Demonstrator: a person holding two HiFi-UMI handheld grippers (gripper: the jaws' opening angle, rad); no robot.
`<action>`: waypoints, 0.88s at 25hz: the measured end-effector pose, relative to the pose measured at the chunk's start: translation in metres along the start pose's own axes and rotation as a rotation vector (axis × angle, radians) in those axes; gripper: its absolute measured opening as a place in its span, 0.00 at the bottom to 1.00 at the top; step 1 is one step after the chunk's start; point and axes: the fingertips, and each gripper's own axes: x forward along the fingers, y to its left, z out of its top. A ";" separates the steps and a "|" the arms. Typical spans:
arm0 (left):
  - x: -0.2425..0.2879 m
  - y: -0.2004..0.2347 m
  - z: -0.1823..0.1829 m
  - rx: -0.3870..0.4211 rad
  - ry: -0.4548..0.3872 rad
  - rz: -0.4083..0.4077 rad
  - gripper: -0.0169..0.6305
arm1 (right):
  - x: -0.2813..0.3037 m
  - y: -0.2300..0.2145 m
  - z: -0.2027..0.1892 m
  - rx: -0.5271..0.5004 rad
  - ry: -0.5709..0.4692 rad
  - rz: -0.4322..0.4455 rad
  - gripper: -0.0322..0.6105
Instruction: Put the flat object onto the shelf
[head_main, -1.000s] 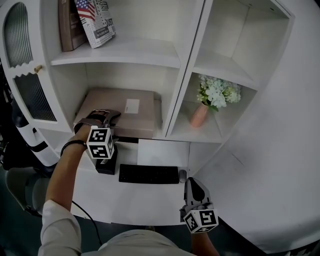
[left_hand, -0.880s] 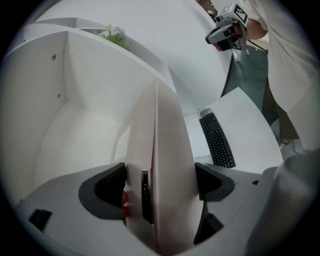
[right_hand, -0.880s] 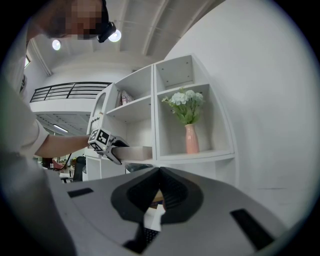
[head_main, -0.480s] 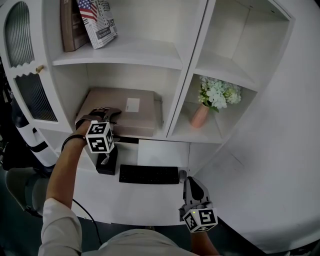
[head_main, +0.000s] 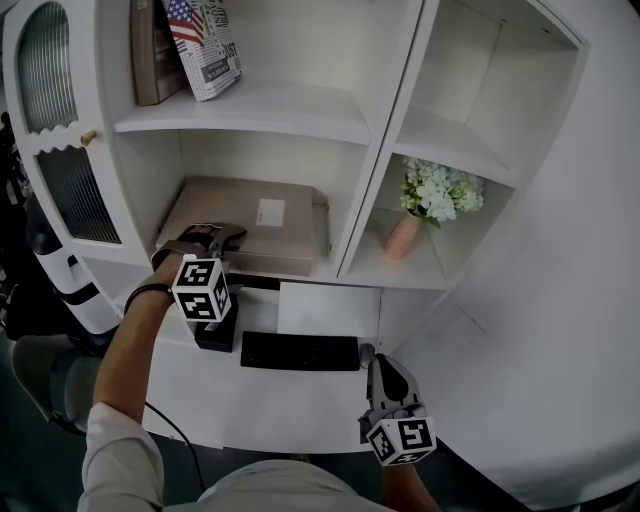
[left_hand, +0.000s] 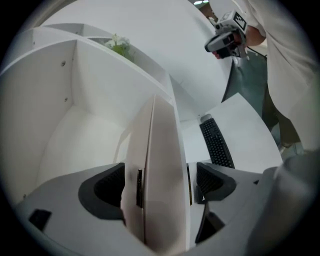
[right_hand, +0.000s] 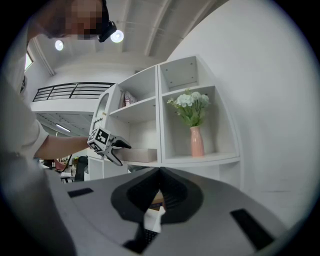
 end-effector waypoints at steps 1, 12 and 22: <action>-0.003 -0.003 -0.001 0.022 0.014 0.012 0.71 | 0.000 0.001 0.000 -0.001 0.000 0.003 0.05; -0.073 0.002 0.025 -0.223 -0.135 0.256 0.62 | 0.001 0.014 0.011 -0.012 -0.029 0.033 0.06; -0.151 -0.005 0.030 -0.687 -0.409 0.338 0.39 | 0.005 0.034 0.028 -0.028 -0.059 0.071 0.06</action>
